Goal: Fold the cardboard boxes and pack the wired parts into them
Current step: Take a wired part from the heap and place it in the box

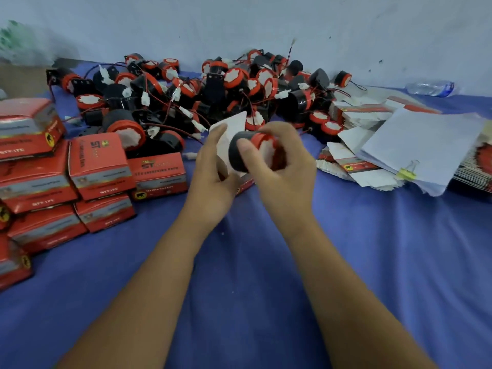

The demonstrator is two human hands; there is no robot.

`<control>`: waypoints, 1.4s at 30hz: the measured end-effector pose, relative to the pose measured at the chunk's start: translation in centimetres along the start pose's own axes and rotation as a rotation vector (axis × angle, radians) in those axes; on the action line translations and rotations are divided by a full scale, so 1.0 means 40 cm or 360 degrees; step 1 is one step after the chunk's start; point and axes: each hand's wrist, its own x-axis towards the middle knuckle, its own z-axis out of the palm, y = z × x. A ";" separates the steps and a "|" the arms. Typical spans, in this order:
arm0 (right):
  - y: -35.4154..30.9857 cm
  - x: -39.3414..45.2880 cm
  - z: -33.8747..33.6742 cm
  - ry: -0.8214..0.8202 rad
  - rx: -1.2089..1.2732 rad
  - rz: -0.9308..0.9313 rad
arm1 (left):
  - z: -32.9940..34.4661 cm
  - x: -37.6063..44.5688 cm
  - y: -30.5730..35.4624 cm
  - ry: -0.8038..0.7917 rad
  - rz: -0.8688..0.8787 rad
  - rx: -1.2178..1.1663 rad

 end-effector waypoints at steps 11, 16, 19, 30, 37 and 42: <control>0.037 0.019 0.031 -0.0229 -0.0967 0.0054 | -0.042 0.012 -0.010 -0.0282 -0.0016 -0.0177; 0.035 0.004 0.028 -0.0429 -0.0951 -0.0096 | -0.048 0.020 -0.019 -0.0247 -0.0046 -0.0236; 0.028 0.003 0.006 -0.0510 -0.0837 -0.0137 | -0.047 0.019 -0.020 -0.0221 -0.0074 -0.0239; 0.036 -0.018 0.012 -0.0470 -0.1173 -0.0342 | -0.014 0.018 -0.017 0.0014 -0.0123 -0.0065; 0.036 0.019 -0.029 0.0263 -0.1090 -0.0395 | -0.022 0.014 -0.016 0.0144 0.0046 0.0206; 0.054 0.057 -0.073 -0.0347 -0.1448 -0.0080 | -0.016 0.014 -0.022 0.0253 0.0055 0.0457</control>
